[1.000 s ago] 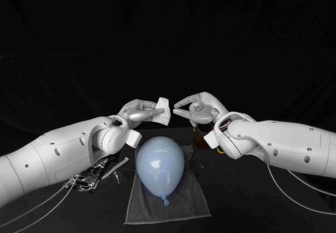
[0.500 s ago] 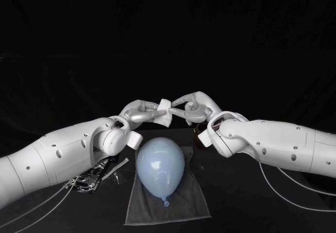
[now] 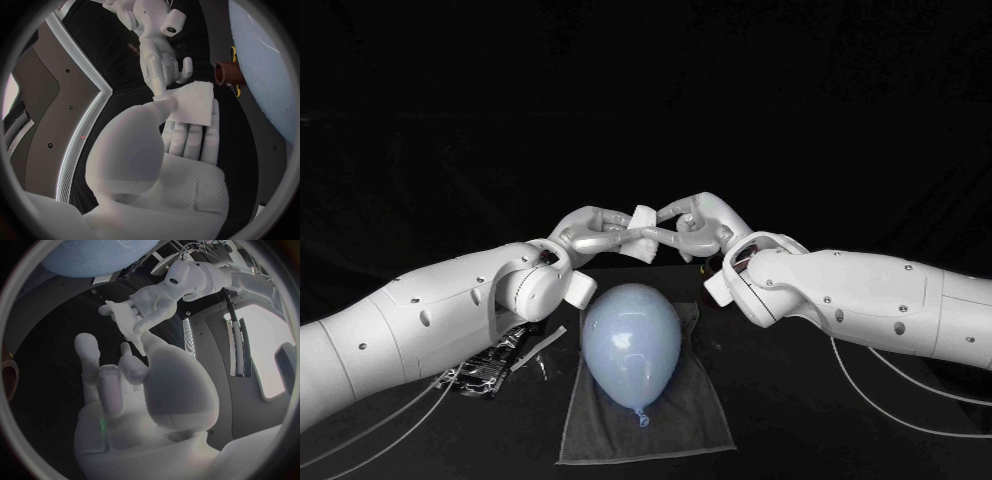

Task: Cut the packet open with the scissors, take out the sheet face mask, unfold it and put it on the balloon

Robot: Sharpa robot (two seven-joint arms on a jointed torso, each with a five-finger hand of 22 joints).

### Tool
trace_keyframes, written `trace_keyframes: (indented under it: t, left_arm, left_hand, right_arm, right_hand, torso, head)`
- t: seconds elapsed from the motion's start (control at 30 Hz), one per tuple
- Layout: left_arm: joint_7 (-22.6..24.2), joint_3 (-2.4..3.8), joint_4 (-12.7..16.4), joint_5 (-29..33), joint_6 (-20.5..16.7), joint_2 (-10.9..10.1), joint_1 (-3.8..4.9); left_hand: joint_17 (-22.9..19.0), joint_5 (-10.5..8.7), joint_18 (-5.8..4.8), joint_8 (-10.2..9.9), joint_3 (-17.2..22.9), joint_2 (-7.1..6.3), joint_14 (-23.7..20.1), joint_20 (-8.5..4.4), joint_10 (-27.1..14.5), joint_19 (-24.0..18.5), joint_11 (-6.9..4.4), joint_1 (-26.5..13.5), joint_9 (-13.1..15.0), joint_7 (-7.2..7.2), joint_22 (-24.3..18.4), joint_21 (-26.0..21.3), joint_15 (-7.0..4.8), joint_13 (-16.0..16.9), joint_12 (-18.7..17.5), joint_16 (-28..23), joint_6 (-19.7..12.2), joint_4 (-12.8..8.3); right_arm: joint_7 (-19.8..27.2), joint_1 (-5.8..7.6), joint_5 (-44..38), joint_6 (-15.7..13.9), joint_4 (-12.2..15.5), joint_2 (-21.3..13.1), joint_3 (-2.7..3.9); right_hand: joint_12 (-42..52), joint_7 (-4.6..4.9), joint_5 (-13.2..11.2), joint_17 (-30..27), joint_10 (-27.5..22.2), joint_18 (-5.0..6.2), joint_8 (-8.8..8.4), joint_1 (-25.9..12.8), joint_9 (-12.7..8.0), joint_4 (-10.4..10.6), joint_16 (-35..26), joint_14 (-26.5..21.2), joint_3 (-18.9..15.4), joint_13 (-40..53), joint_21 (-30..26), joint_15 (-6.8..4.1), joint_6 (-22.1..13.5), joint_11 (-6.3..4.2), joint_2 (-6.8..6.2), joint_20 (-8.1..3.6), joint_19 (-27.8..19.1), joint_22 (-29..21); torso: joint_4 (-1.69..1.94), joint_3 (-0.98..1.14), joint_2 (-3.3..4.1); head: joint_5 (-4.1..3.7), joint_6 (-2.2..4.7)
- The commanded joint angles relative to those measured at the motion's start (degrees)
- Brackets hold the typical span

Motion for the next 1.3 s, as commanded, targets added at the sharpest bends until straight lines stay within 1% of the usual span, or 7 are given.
trace_keyframes:
  t: [0.03,0.17,0.23,0.3,0.6,0.87,1.3]
  left_arm:
    - [1.0,0.08,0.1,-0.4,0.4,0.2,0.09]
    - [1.0,0.08,0.1,-0.5,0.3,0.1,0.09]
    - [1.0,0.08,0.1,-0.5,0.3,0.0,0.09]
    - [0.8,0.08,0.0,-0.5,0.2,0.0,0.1]
    - [0.3,0.08,-0.1,-0.7,0.0,0.0,0.1]
    - [0.3,0.08,-0.2,-0.8,-0.1,0.0,0.1]
    - [0.4,0.08,-0.3,-0.8,-0.2,-0.2,0.1]
  left_hand:
    - [0.1,0.24,0.84,0.4,0.0,0.3,0.4,-0.14,0.4,-0.2,-0.01,-0.3,1.3,0.12,0.0,0.3,-0.12,0.1,-0.2,0.0,0.1,-0.5]
    - [0.1,0.24,0.84,0.4,0.0,0.3,0.4,-0.14,0.4,-0.2,-0.01,-0.3,1.3,0.12,0.0,0.3,-0.12,0.1,-0.2,0.0,0.1,-0.5]
    - [0.1,0.24,0.84,0.4,0.0,0.3,0.4,-0.14,0.4,-0.2,-0.01,-0.3,1.3,0.12,0.0,0.3,-0.12,0.1,-0.2,0.0,0.1,-0.5]
    - [0.1,0.24,0.84,0.5,0.1,0.32,0.4,-0.15,0.5,-0.2,-0.01,-0.4,1.4,0.12,0.1,0.5,-0.13,0.1,-0.2,0.0,0.1,-0.6]
    - [0.1,0.24,0.84,0.5,0.1,0.33,0.4,-0.15,0.5,-0.2,-0.01,-0.4,1.4,0.13,0.2,0.5,-0.13,0.1,-0.2,0.0,0.1,-0.7]
    - [0.1,0.24,0.84,0.5,0.1,0.33,0.4,-0.15,0.5,-0.2,-0.01,-0.4,1.4,0.13,0.2,0.5,-0.13,0.1,-0.2,0.0,0.1,-0.7]
    - [0.2,0.24,0.83,0.5,0.1,0.35,0.4,-0.16,0.5,-0.3,-0.01,-0.5,1.4,0.15,0.2,0.6,-0.13,0.1,-0.2,0.0,0.1,-0.8]
  right_arm:
    - [-0.7,-0.04,-2.7,0.7,0.2,0.0,0.05]
    - [-0.6,-0.07,-3.1,0.0,0.1,-0.4,0.06]
    - [-0.6,-0.07,-3.2,-0.2,0.2,-0.5,0.07]
    - [-0.4,-0.08,-3.2,-0.5,0.1,-0.7,0.09]
    - [0.5,-0.09,-3.3,-2.3,0.2,-1.2,0.17]
    - [0.7,-0.09,-3.2,-3.2,0.6,-1.7,0.22]
    - [0.7,-0.09,-3.0,-3.1,1.1,-2.7,0.27]
  right_hand:
    - [16.3,-0.15,-0.8,8.1,2.8,0.42,0.43,1.0,0.2,-0.5,0.2,3.2,0.4,36.9,0.1,-0.28,0.8,-0.38,1.63,-0.12,-0.5,0.1]
    - [16.6,-1.0,-2.0,8.4,3.0,0.39,1.49,3.0,0.8,-1.6,0.4,3.3,2.3,37.2,0.7,-0.82,2.6,-1.09,3.76,-0.5,-0.6,0.8]
    - [16.5,-1.16,-2.2,8.3,3.0,0.38,1.66,3.3,0.9,-1.9,0.4,3.3,2.8,37.2,0.8,-0.95,2.9,-1.23,4.07,-0.62,-0.6,0.9]
    - [16.3,-1.82,-2.9,8.1,2.9,0.46,2.59,4.2,1.5,-2.8,0.2,3.2,4.3,37.1,0.6,-1.39,4.1,-1.79,5.08,-0.98,-1.0,0.9]
    - [16.6,-2.51,-3.3,8.4,3.2,0.3,3.75,4.6,2.7,-4.4,0.5,3.4,6.5,37.5,1.5,-1.97,4.9,-2.44,5.47,-1.55,-0.7,1.9]
    - [16.7,-2.5,-3.4,8.5,3.3,0.22,4.02,4.5,3.2,-5.2,0.5,3.4,7.7,37.6,1.8,-2.08,4.4,-2.48,5.48,-1.73,-0.6,2.3]
    - [16.6,-1.95,-2.8,8.4,3.4,0.15,5.51,2.4,5.9,-9.4,0.6,3.5,15.3,37.8,2.8,-1.8,3.0,-2.06,5.16,-1.61,-0.9,3.7]
  torso:
    - [-0.03,0.04,-0.05]
    - [0.01,0.05,-0.03]
    - [-0.04,0.05,-0.03]
    - [-0.04,0.07,0.02]
    - [-0.08,0.06,0.01]
    - [-0.07,0.06,-0.01]
    - [-0.03,0.05,-0.01]
  head:
    - [0.09,0.08]
    - [0.05,0.05]
    - [0.08,0.03]
    - [0.0,0.03]
    - [-0.15,-0.08]
    - [-0.32,-0.15]
    - [-0.43,-0.05]
